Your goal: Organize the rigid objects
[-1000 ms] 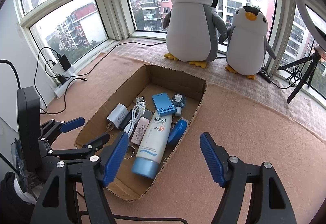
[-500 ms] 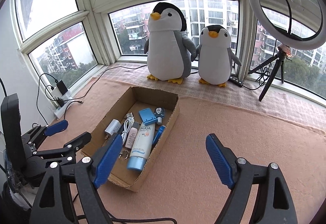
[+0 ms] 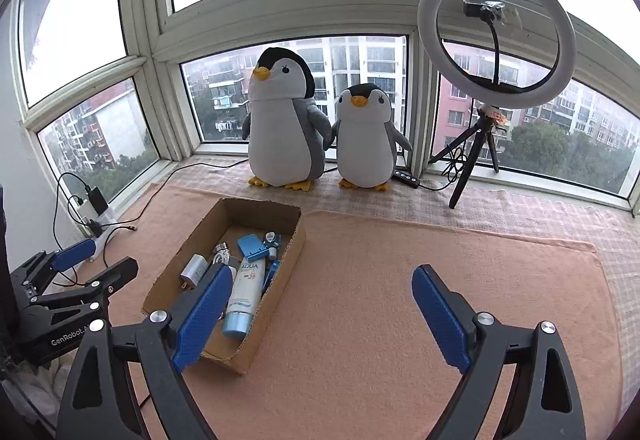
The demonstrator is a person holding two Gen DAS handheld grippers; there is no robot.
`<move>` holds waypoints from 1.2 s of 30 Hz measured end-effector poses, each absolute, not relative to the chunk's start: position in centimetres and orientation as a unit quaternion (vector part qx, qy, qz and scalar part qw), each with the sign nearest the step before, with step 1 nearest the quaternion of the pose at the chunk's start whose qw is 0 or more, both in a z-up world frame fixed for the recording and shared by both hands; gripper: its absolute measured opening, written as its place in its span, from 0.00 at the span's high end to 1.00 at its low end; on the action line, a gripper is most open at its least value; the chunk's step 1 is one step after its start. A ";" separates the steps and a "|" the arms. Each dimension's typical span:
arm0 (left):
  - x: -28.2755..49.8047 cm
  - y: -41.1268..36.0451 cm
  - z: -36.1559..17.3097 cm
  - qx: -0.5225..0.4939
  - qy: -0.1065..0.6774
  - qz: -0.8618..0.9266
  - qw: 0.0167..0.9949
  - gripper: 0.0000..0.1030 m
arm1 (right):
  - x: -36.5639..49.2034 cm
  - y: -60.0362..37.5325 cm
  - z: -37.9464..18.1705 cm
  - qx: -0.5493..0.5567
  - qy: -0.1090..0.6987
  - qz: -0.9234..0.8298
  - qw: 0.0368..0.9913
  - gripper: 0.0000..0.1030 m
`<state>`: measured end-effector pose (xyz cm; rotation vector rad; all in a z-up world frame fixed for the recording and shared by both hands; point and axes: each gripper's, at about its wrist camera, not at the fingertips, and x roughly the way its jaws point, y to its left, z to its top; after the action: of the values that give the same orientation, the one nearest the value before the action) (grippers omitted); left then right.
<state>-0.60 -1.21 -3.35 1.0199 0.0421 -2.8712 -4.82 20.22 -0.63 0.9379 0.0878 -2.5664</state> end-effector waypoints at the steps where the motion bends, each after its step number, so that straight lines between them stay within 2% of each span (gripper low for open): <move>1: -0.5 -1.2 -3.3 0.333 0.013 -0.942 0.047 0.21 | -4.7 20.2 -0.6 0.335 0.032 -0.920 0.201 0.13; 36: -0.1 -0.8 -2.9 0.331 0.011 -0.942 0.050 0.21 | -5.1 20.9 -1.3 0.344 0.026 -0.918 0.195 0.11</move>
<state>-0.06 -0.84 -2.85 1.0084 0.0328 -2.8692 -5.08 20.90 -1.29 0.9651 0.0733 -2.5722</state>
